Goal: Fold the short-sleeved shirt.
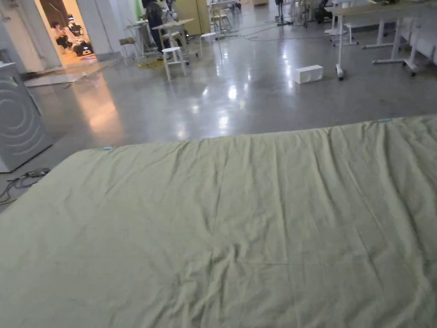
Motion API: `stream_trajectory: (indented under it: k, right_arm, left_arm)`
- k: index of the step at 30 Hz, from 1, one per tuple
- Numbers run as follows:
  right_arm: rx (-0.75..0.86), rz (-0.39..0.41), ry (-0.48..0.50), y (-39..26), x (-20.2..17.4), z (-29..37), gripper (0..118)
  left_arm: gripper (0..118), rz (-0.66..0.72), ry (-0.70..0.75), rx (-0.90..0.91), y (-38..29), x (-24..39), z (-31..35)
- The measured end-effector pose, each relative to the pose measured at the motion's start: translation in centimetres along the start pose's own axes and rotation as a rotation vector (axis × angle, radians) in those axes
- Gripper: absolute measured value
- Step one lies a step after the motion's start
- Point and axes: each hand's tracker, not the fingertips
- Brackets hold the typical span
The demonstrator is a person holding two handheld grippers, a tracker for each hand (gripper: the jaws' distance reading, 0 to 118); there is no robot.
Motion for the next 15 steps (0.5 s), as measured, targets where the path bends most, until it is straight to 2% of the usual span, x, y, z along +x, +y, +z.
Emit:
stream_trajectory:
  k: [4,6,8,10,13,15]
  right_arm:
    - [0.023,-0.009,-0.004,0.0,-1.1,1.9,0]
    - [0.133,-0.107,0.131,-0.9,-1.6,4.7,0]
    - [0.194,-0.115,0.235,-2.1,-2.0,7.5,0]
    - [0.192,-0.106,0.239,-3.6,-2.3,9.1,0]
    - [0.178,-0.111,0.221,-5.5,-2.5,9.7,0]
    - [0.153,-0.108,0.202,-6.7,-2.3,9.0,0]
  left_arm:
    - [35,-0.024,0.021,0.009,0.2,1.7,1.5]
    - [35,0.009,-0.039,0.043,0.9,2.0,5.0]
    - [35,-0.016,-0.033,0.054,2.1,1.4,10.3]
    - [35,-0.077,0.048,0.119,3.7,-0.3,16.5]
    - [35,-0.088,0.212,0.169,7.0,-4.0,25.1]
    - [35,-0.049,0.377,0.215,9.3,-6.6,29.9]
